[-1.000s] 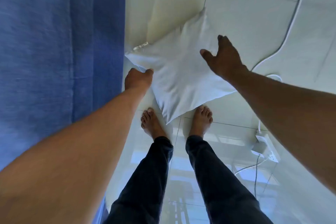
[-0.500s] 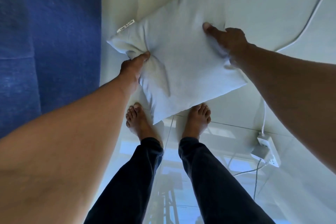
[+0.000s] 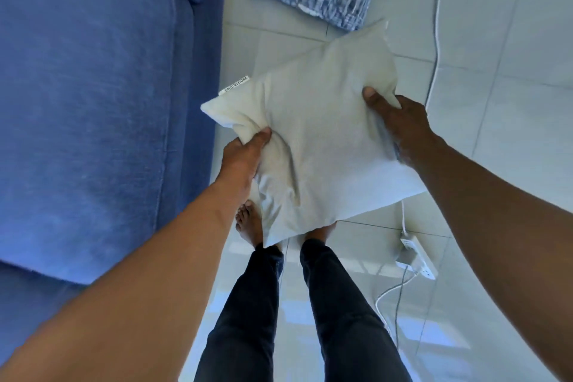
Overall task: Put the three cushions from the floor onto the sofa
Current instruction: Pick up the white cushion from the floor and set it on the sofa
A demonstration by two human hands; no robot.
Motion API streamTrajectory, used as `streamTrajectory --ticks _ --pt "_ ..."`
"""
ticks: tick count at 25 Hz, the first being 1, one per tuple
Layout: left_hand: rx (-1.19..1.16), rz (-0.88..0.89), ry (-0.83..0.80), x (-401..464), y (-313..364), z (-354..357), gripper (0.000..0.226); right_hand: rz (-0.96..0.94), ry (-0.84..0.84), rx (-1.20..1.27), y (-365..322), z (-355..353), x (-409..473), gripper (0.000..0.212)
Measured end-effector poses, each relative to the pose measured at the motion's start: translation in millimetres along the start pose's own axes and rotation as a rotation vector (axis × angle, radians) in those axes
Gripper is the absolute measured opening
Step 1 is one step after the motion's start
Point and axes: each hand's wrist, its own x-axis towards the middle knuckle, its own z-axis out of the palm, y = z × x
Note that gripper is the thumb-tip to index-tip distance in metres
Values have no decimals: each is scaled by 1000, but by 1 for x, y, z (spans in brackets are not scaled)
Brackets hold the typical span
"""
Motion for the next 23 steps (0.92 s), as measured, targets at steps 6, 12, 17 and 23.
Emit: streamTrajectory --ticks 6,12,17,23 --pt "-11 209 -42 -140 70 -25 49 -80 -33 139 -93 -57 -121 45" --pt "-58 393 26 -255 104 -81 42 -189 -113 246 -152 -74 -218 20" --pt "-236 487 118 -330 120 -125 32 -275 -251 195 -202 -62 -274 42" --pt "-396 536 166 -359 131 -176 28 -350 -367 117 -253 -26 -311 52"
